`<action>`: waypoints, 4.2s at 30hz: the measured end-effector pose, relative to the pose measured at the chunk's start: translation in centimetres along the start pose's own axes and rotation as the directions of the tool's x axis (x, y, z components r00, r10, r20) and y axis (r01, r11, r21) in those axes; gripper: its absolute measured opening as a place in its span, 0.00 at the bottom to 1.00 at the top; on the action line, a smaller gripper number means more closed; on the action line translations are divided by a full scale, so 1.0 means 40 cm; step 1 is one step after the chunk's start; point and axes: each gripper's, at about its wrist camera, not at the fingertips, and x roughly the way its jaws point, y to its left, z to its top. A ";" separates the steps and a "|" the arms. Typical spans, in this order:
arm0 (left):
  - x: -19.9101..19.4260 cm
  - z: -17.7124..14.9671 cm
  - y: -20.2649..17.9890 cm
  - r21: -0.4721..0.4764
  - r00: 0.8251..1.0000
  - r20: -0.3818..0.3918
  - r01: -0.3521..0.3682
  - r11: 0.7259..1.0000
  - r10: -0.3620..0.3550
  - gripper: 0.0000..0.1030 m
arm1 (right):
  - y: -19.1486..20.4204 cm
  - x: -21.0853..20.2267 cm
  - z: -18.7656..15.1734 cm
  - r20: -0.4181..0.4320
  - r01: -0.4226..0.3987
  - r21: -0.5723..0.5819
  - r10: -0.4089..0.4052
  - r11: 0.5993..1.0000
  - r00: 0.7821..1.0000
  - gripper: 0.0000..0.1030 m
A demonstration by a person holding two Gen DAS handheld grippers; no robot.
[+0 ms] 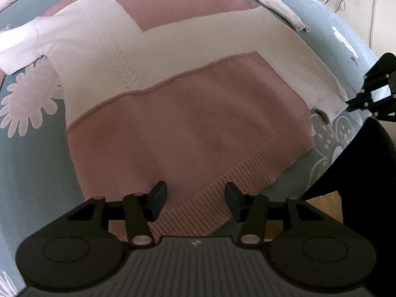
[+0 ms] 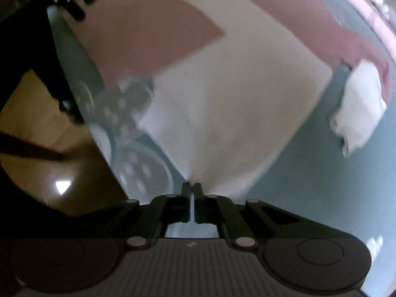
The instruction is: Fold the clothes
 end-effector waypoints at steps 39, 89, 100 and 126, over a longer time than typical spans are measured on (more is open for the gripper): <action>-0.100 0.152 0.506 -0.656 0.932 0.346 0.159 0.737 0.107 0.48 | -0.005 -0.089 0.075 0.357 -0.220 0.817 -0.168 0.534 0.919 0.65; 0.011 0.064 0.405 -0.523 0.944 0.314 0.083 0.848 0.101 0.47 | -0.036 -0.048 0.119 0.308 -0.154 0.806 -0.182 0.572 0.934 0.70; 0.072 0.099 0.479 -0.598 0.929 0.351 0.127 0.792 0.116 0.03 | -0.033 -0.036 0.125 0.266 -0.109 0.804 -0.190 0.585 0.945 0.70; 0.073 0.072 0.429 -0.580 0.961 0.234 0.019 0.815 0.145 0.12 | -0.030 -0.034 0.119 0.278 -0.124 0.811 -0.189 0.572 0.942 0.71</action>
